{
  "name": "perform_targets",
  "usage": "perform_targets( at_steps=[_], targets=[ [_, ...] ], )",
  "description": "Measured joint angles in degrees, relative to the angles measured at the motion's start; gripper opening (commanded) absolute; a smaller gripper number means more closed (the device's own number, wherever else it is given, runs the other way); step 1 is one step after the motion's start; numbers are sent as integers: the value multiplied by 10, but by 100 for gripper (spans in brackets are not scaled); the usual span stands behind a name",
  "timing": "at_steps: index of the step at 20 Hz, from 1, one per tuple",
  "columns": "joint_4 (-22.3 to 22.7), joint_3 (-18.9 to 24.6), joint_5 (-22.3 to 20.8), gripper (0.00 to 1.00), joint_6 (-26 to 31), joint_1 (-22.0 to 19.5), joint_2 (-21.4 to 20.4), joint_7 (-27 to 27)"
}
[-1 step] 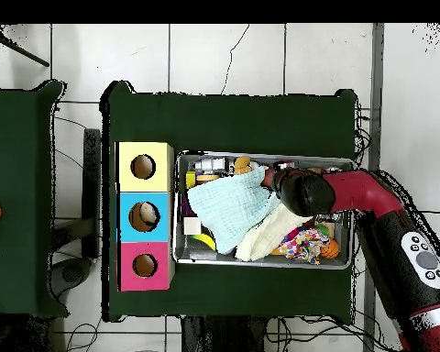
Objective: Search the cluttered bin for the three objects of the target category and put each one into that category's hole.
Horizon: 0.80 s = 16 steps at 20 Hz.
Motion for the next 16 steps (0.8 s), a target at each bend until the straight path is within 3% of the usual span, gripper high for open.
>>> perform_targets(
  at_steps=[12, 16],
  targets=[
    [-3, 6, 26, 100, 62, 0, -66, 0],
    [-5, 9, 27, 100, 61, 0, -68, 0]
  ],
)
